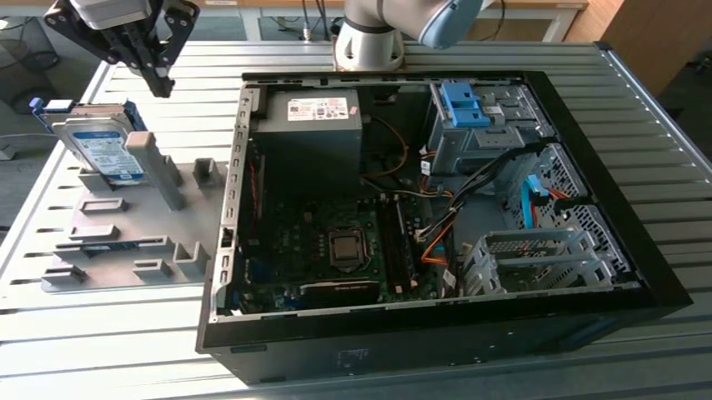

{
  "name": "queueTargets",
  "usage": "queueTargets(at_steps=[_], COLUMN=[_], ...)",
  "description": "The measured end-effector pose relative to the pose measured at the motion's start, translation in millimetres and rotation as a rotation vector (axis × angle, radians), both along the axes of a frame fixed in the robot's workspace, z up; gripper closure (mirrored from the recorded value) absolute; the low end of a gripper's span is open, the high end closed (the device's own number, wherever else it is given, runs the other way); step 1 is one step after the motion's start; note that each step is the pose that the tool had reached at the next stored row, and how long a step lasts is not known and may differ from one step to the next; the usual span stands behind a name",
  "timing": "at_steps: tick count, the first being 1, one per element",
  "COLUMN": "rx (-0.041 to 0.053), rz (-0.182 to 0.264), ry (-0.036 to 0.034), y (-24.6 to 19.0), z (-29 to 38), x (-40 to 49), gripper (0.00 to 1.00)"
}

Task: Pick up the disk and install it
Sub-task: 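Reach for the disk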

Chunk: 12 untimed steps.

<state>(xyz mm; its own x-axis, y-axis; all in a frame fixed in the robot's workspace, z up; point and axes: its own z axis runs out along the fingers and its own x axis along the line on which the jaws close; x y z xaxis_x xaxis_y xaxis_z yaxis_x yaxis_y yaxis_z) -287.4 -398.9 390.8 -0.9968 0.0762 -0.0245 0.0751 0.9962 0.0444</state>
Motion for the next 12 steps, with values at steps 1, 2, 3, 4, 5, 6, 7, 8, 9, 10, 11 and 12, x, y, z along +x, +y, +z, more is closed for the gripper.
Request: queueTargets(at_steps=[1, 2, 3, 4, 5, 6, 7, 8, 9, 10, 11, 12], rx=[0.0, 0.0, 0.0, 0.0001, 0.0, 0.0, 0.0, 0.0, 0.0001, 0.0, 0.0, 0.0], rz=[0.0, 0.0, 0.0, 0.0, 0.0, 0.0, 0.0, 0.0, 0.0, 0.0, 0.0, 0.0], ry=[0.0001, 0.0001, 0.0, 0.0001, 0.0, 0.0001, 0.0001, 0.0001, 0.0, 0.0, 0.0001, 0.0], y=[0.0, 0.0, 0.0, 0.0, 0.0, 0.0, 0.0, 0.0, 0.0, 0.0, 0.0, 0.0], z=[0.0, 0.0, 0.0, 0.0, -0.1, -0.1, -0.1, -0.1, -0.1, -0.1, -0.1, -0.1], x=[-0.9, -1.8, -2.6, -3.4, -4.2, -5.0, -5.9, -6.8, -7.8, -8.6, -9.7, -11.1], gripper=[0.89, 0.89, 0.89, 0.89, 0.89, 0.89, 0.89, 0.89, 0.89, 0.89, 0.89, 0.89])
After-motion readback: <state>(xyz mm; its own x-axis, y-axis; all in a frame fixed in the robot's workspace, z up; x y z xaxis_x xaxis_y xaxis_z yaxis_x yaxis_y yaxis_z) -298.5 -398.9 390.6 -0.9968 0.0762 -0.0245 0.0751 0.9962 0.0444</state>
